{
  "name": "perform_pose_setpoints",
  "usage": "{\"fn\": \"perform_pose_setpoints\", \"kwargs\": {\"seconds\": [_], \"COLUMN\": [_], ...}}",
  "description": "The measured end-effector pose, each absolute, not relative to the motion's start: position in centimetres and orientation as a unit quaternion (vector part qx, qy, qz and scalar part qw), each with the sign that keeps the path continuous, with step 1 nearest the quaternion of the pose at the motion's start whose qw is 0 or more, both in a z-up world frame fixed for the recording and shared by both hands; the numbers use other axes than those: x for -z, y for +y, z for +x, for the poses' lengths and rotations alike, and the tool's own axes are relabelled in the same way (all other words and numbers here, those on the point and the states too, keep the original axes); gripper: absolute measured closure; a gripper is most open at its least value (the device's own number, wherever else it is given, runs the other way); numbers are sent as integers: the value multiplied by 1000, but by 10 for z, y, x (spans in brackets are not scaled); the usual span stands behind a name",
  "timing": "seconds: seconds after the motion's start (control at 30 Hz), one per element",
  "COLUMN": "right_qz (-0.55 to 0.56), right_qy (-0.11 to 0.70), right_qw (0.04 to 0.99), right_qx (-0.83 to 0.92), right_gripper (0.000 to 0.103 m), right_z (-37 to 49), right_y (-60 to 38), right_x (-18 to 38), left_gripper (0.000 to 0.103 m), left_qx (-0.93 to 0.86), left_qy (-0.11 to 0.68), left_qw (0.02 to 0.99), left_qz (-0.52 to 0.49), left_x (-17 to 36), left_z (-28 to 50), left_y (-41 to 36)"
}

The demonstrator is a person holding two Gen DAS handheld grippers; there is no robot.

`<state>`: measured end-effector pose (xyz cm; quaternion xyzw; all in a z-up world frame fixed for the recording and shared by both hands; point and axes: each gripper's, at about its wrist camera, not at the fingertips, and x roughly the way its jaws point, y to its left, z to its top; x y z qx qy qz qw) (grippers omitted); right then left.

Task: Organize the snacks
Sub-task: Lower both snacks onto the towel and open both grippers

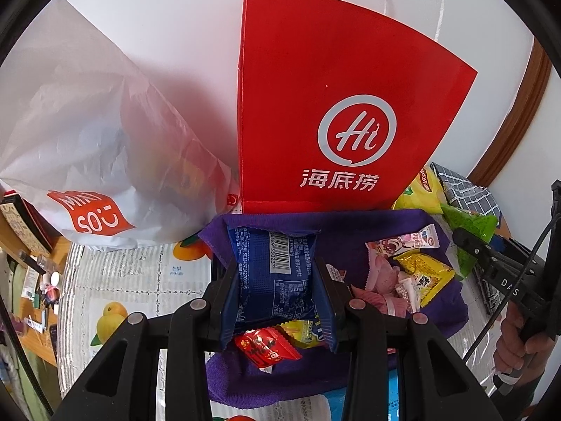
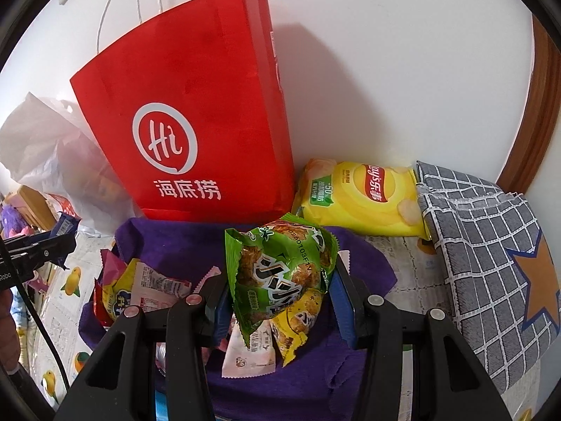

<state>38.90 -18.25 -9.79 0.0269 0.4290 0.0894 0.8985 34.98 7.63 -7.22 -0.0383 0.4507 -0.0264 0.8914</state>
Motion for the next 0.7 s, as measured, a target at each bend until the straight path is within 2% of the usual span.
{"fn": "perform_pose_setpoints", "kwargs": {"seconds": [0.7], "right_qz": [10], "right_qy": [455], "right_qw": [883], "right_qx": [-112], "right_gripper": [55], "right_z": [393], "right_y": [-163], "right_x": [116], "left_gripper": [66], "left_qx": [28], "left_qy": [468], "left_qw": [883], "left_qz": [-20], "left_x": [83], "left_z": [356], "left_y": [74]}}
